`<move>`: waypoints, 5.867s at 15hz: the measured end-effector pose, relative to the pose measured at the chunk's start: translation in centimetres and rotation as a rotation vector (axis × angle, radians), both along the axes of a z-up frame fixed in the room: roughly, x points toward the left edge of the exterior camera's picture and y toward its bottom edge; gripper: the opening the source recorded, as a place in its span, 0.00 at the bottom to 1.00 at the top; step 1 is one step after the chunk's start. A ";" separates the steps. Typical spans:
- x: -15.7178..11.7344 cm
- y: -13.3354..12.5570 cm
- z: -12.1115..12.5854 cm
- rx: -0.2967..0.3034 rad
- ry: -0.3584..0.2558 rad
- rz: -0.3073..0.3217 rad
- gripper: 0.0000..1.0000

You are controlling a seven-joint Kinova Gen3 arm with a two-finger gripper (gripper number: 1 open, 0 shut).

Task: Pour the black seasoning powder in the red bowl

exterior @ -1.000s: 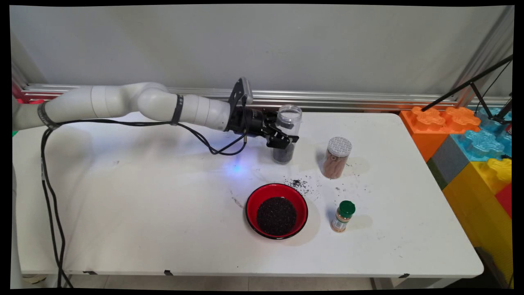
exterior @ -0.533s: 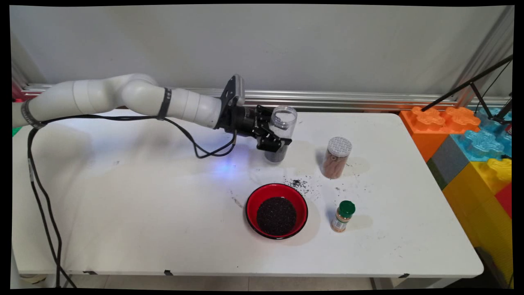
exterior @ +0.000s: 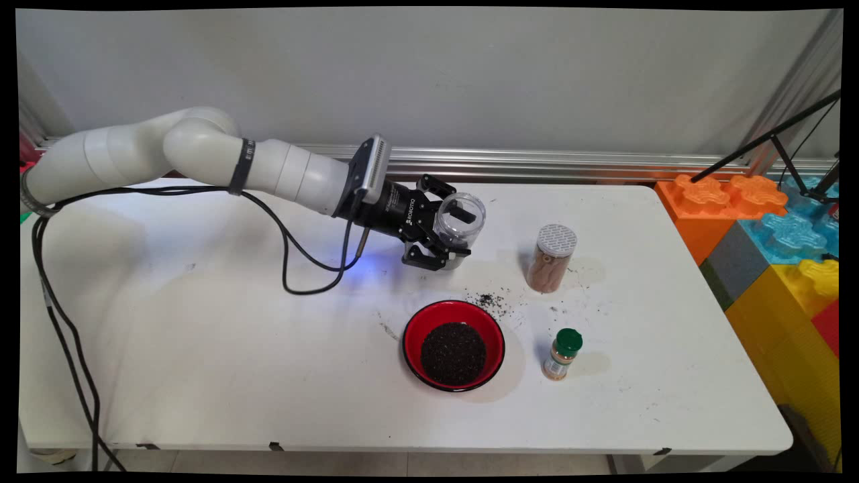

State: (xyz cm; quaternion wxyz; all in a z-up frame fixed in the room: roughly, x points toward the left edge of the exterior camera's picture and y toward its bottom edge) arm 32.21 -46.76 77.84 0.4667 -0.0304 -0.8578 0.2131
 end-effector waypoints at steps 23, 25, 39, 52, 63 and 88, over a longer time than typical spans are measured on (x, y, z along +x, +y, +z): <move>-2.6 2.2 1.4 -0.671 -0.369 -0.462 0.00; -2.9 1.9 1.3 -0.725 -0.399 -0.490 0.00; -3.9 0.7 1.5 -1.032 -0.590 -0.614 0.00; -4.6 2.0 2.3 -1.208 -0.645 -0.682 0.00; -5.6 3.6 3.1 -1.356 -0.649 -0.745 0.00; -6.0 4.1 1.9 -1.540 -0.672 -0.800 0.00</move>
